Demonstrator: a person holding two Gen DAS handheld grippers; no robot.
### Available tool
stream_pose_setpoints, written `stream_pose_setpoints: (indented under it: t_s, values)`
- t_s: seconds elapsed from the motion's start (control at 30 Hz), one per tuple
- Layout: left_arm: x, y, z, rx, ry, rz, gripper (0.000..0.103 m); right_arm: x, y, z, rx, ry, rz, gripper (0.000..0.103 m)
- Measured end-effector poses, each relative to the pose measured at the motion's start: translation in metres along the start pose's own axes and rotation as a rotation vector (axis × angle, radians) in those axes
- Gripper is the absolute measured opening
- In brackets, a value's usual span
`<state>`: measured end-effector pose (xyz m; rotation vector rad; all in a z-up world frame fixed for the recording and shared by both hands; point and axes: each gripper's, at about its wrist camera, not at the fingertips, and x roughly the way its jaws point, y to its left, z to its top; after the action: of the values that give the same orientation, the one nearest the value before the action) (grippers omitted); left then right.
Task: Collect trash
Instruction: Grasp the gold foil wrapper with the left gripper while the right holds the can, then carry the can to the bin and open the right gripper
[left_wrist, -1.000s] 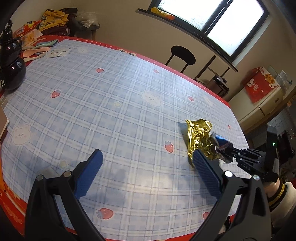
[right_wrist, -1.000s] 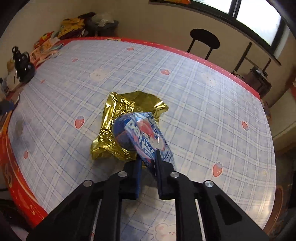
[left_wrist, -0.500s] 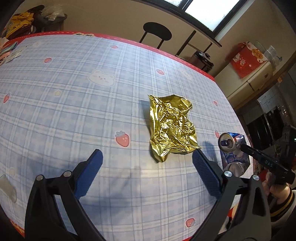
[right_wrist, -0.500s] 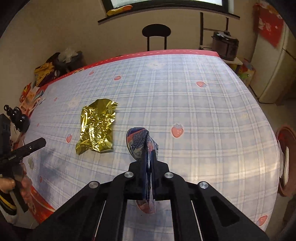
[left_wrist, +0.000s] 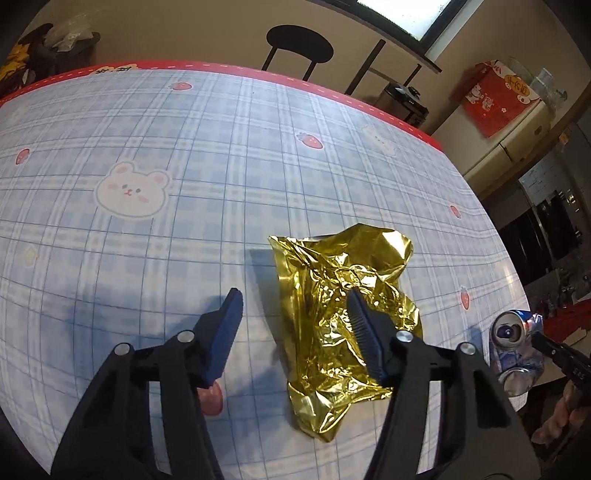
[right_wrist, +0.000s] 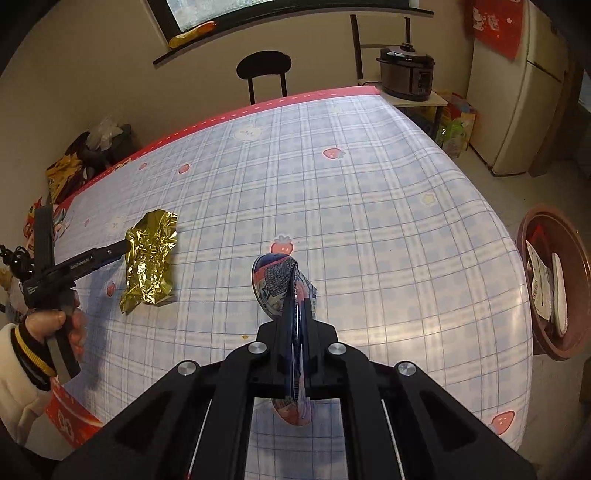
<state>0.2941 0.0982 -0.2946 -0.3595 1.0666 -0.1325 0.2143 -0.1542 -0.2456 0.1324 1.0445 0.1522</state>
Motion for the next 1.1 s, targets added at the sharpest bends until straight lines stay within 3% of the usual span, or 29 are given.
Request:
stream_pose_setpoints:
  t_s: [0.17, 0.3, 0.47, 0.7, 1.1]
  values:
    - [0.013, 0.001, 0.005, -0.013, 0.020, -0.023, 0.039, -0.004, 0.001, 0.004, -0.012, -0.007, 0.001, 0.006]
    - [0.013, -0.003, 0.002, 0.001, 0.042, -0.025, 0.012, -0.008, -0.001, 0.004, -0.002, -0.012, 0.007, 0.006]
    - [-0.011, -0.012, -0.009, 0.048, 0.000, -0.049, 0.009, -0.014, 0.003, 0.004, 0.007, -0.024, 0.020, 0.006]
    - [-0.077, -0.030, -0.026, 0.073, -0.108, -0.086, 0.006, -0.029, 0.011, 0.006, -0.004, -0.061, 0.046, 0.006]
    - [-0.193, -0.044, -0.055, 0.075, -0.297, -0.069, 0.006, -0.078, 0.014, 0.003, -0.006, -0.170, 0.107, 0.006]
